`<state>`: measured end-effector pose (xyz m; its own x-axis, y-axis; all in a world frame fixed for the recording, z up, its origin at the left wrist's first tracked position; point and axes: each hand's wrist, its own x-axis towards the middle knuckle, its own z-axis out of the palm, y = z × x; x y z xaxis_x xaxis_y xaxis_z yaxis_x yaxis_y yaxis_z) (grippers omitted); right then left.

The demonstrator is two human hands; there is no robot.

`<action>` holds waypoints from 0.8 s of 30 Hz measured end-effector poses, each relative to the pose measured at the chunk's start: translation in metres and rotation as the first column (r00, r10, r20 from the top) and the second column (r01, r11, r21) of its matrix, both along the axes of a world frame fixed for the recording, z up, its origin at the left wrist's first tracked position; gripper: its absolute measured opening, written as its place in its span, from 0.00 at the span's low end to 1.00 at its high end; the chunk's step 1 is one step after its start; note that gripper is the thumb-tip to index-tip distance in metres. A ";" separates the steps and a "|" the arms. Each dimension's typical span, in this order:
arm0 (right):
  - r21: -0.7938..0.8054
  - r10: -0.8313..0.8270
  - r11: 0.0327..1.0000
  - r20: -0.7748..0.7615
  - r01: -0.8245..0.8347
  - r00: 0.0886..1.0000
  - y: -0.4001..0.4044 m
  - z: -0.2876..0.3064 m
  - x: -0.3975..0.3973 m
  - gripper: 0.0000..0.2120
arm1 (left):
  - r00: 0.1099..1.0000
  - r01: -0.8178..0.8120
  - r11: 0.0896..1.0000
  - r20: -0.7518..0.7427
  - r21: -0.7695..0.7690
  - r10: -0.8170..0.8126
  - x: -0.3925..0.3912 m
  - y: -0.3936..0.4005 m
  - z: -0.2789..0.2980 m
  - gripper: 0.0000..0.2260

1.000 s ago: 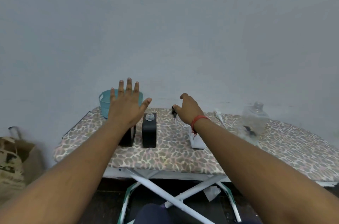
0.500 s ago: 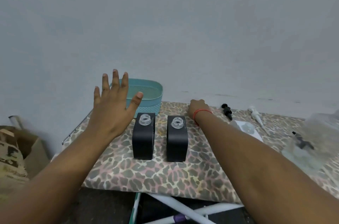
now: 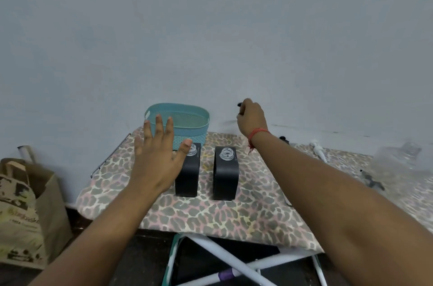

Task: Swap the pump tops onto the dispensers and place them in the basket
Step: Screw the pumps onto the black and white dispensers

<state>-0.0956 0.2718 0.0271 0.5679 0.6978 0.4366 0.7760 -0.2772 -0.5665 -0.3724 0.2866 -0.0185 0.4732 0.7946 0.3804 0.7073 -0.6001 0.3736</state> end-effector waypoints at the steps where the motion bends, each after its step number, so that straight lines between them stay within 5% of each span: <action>1: 0.092 0.019 0.996 -0.053 -0.014 0.998 -0.004 0.012 -0.008 0.05 | 1.000 0.000 1.000 0.000 -0.007 0.000 0.000 -0.006 0.000 0.43; 5: 0.366 0.167 0.928 -0.259 -0.064 0.951 -0.022 0.049 -0.042 0.12 | 1.000 -0.002 0.999 -0.001 -0.046 0.002 0.000 -0.028 -0.001 0.42; 10: 0.524 0.353 0.847 -0.422 -0.093 0.835 -0.039 0.061 -0.089 0.17 | 0.996 -0.050 0.995 -0.075 -0.086 0.043 0.002 -0.047 0.002 0.42; 16: 0.616 0.478 0.777 -0.440 -0.132 0.760 -0.051 0.053 -0.123 0.16 | 0.983 -0.116 0.983 -0.159 -0.140 0.094 0.000 -0.053 -0.005 0.43; 24: 0.586 0.499 0.784 -0.400 -0.205 0.769 -0.058 0.043 -0.144 0.17 | 0.985 -0.108 0.985 -0.146 -0.137 0.088 0.011 -0.051 -0.003 0.46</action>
